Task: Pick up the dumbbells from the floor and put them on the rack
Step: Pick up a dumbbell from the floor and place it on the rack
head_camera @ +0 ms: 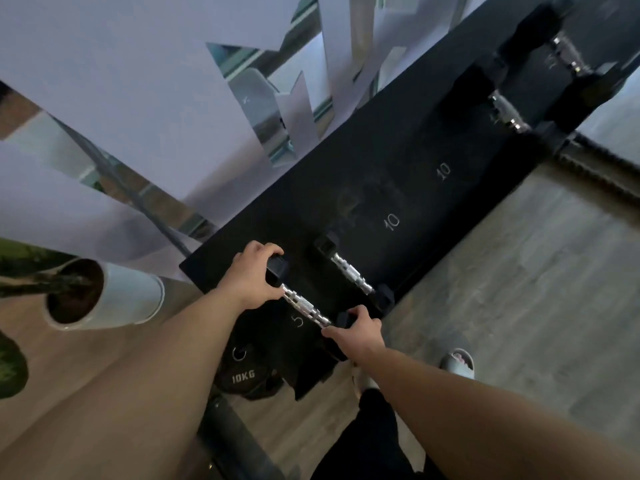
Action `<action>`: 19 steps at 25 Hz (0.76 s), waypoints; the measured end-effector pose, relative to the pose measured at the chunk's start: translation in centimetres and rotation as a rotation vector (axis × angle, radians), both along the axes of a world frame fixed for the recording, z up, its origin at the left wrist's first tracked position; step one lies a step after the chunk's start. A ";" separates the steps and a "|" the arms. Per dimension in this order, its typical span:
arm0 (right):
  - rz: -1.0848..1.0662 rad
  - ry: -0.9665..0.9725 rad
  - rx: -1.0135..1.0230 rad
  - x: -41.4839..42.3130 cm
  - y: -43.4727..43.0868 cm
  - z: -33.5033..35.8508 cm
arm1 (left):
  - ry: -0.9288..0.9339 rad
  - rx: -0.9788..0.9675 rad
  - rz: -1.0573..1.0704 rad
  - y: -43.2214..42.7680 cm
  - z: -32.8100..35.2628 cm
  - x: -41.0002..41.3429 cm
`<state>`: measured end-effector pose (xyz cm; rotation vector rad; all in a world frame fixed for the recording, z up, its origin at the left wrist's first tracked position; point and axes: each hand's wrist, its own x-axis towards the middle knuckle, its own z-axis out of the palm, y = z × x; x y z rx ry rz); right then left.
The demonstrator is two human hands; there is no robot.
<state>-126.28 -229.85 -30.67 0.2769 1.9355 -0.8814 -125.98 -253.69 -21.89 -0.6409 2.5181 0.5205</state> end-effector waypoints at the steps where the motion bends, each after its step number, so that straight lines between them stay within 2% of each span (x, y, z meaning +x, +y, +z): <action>1: -0.025 0.042 -0.006 -1.2 0.7 1.3 | 0.027 -0.001 -0.021 0.7 1.1 -1.5; 8: -0.242 0.216 -0.004 -10.7 6.5 6.5 | 0.227 0.067 -0.007 7.1 4.7 -13.1; 15: -0.402 0.260 0.045 -21.7 13.3 4.2 | 0.310 0.120 -0.090 14.9 3.0 -25.9; 19: -0.464 0.222 0.044 -27.9 15.7 2.1 | 0.261 0.097 -0.129 18.4 1.5 -33.5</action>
